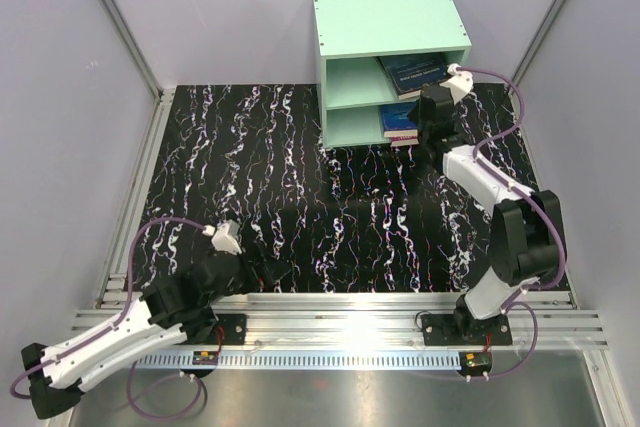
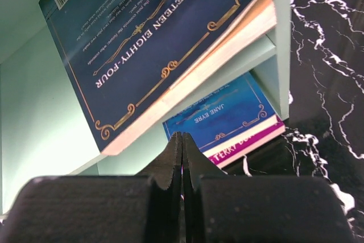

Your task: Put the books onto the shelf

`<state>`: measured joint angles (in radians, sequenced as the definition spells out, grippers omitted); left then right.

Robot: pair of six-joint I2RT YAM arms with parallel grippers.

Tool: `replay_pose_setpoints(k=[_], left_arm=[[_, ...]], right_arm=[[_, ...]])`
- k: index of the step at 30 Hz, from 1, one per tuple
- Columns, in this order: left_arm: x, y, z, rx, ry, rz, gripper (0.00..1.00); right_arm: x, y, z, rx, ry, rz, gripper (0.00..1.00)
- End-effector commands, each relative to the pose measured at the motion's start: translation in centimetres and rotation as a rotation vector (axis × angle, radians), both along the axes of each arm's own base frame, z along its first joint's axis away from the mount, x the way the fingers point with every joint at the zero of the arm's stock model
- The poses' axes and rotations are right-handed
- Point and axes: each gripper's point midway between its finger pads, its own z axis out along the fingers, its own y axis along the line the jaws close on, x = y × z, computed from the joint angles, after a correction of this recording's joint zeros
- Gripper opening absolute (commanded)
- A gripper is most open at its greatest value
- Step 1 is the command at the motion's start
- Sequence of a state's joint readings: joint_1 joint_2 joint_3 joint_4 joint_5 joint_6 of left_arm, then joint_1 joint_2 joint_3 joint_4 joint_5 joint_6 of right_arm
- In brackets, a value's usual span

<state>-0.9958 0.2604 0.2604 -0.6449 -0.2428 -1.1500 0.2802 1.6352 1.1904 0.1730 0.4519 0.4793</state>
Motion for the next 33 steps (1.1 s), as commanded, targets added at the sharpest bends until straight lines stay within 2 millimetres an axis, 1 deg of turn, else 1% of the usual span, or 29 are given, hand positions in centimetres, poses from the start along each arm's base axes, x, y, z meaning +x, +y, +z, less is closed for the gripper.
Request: replay_pose_setpoints(k=[1, 7, 8, 12, 15, 16, 18, 19, 21, 22, 23, 24, 25, 26, 27, 28, 29, 30, 31, 32, 33], left_arm=[[0.7, -0.8, 0.3, -0.03, -0.021, 0.006, 0.99], [0.7, -1.1, -0.7, -0.016, -0.006, 0.001, 0.99], [0.7, -1.1, -0.8, -0.013, -0.005, 0.0, 0.99], [0.7, -1.0, -1.0, -0.004, -0.001, 0.002, 0.99], [0.6, -0.9, -1.1, -0.001, 0.001, 0.004, 0.99], [0.7, -0.9, -0.9, -0.003, -0.001, 0.006, 0.99], [0.7, -0.8, -0.8, -0.003, -0.004, 0.011, 0.99], [0.8, -0.8, -0.6, -0.005, -0.007, 0.013, 0.99], [0.9, -0.8, -0.3, -0.012, -0.015, 0.014, 0.99], [0.9, -0.9, -0.1, -0.014, -0.017, 0.013, 0.99], [0.9, -0.8, -0.1, -0.009, -0.018, 0.015, 0.99], [1.0, -0.8, 0.3, -0.01, -0.027, 0.012, 0.99], [1.1, -0.8, 0.6, -0.007, -0.033, 0.011, 0.99], [1.2, -0.8, 1.3, -0.008, -0.043, 0.015, 0.99], [1.3, -0.8, 1.7, 0.0, -0.054, 0.011, 0.99], [1.4, -0.7, 2.2, 0.002, -0.066, 0.011, 0.99], [1.6, -0.6, 2.5, 0.017, -0.076, 0.015, 0.99], [1.9, -0.6, 3.9, 0.009, -0.104, 0.014, 0.99], [2.2, -0.6, 4.3, 0.024, -0.117, 0.019, 0.99], [2.4, -0.6, 4.8, 0.029, -0.129, 0.018, 0.99], [2.7, -0.6, 6.3, 0.027, -0.159, 0.015, 0.99]], right_arm=[[1.8, 0.5, 3.0, 0.031, -0.078, 0.014, 0.0], [4.6, 0.5, 2.6, 0.025, -0.08, -0.008, 0.0], [5.3, 0.5, 2.6, 0.025, -0.081, -0.014, 0.0], [6.9, 0.4, 2.8, 0.027, -0.091, -0.025, 0.0], [7.5, 0.4, 3.4, 0.025, -0.092, -0.031, 0.0], [7.2, 0.4, 3.9, 0.029, -0.098, -0.03, 0.0], [6.3, 0.3, 4.4, 0.036, -0.103, -0.022, 0.0], [5.0, 0.1, 5.0, 0.046, -0.113, -0.018, 0.0], [3.4, -0.1, 6.0, 0.063, -0.131, -0.002, 0.01], [1.5, -0.3, 6.9, 0.074, -0.146, 0.006, 0.06], [0.4, -0.2, 7.4, 0.083, -0.152, 0.027, 0.13], [-0.7, -0.1, 7.8, 0.088, -0.159, 0.044, 0.42], [-3.2, -0.5, 8.9, 0.09, -0.184, 0.061, 0.61], [-4.5, -0.5, 9.4, 0.093, -0.189, 0.081, 0.77], [-6.1, -0.6, 8.0, 0.084, -0.155, 0.091, 1.0], [-8.8, -1.1, 9.9, 0.093, -0.188, 0.102, 1.0], [-10.3, -0.7, 10.1, 0.093, -0.19, 0.144, 1.0], [-11.7, -0.5, 10.2, 0.096, -0.198, 0.177, 1.0], [-14.7, 0.1, 10.5, 0.095, -0.216, 0.26, 1.0], [-16.3, 0.4, 10.9, 0.101, -0.234, 0.301, 1.0], [-17.9, 0.6, 10.6, 0.105, -0.226, 0.333, 1.0]])
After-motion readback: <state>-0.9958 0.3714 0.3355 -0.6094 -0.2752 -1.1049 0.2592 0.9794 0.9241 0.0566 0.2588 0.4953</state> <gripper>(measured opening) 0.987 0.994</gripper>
